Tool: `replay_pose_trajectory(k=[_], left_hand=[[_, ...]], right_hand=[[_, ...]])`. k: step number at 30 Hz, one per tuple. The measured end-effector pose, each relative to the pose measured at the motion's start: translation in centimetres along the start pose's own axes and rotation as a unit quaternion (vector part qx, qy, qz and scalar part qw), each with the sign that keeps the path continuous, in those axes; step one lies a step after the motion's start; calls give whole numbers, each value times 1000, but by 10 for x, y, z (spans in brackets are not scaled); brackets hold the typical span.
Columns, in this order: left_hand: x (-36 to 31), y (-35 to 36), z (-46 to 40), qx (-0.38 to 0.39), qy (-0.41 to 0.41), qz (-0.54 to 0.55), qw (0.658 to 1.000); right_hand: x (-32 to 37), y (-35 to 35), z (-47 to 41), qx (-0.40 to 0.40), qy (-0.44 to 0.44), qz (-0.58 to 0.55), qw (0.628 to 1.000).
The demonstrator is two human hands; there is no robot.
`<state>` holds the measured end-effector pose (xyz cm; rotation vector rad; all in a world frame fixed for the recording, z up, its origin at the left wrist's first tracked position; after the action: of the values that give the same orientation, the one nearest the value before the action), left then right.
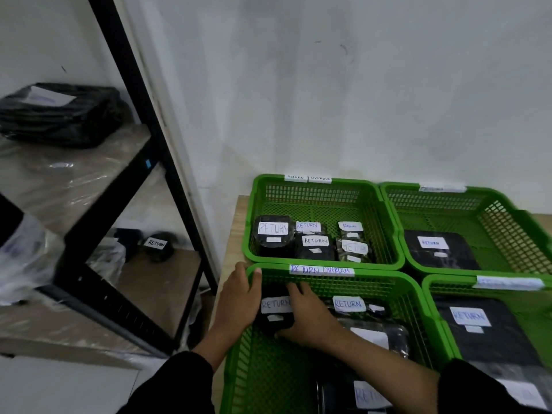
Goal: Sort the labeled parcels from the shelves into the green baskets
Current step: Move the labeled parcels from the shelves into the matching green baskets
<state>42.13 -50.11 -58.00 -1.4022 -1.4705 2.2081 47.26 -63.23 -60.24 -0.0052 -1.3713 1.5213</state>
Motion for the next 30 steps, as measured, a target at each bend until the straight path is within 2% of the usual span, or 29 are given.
replay_pose_trajectory(k=[10, 24, 30], left_hand=[[2, 3, -2, 4, -6, 21, 1000], [-1, -10, 8, 59, -44, 58, 996], [-19, -66, 20, 12, 34, 45, 998]], right_hand=[[2, -4, 3, -33, -1, -7, 999], [-3, -79, 115, -236, 52, -65, 968], [34, -103, 169, -285, 18, -32, 958]])
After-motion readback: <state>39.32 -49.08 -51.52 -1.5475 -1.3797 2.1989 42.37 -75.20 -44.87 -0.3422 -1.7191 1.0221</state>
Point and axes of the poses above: each hand's wrist, its own z-axis away from the middle knuckle, its own y-axis out of the palm, x = y × z, the point moved 9 cm from there along -z, towards the middle knuckle, and after that the axes turned 9 degrees about -z, right-handed, at the moved point
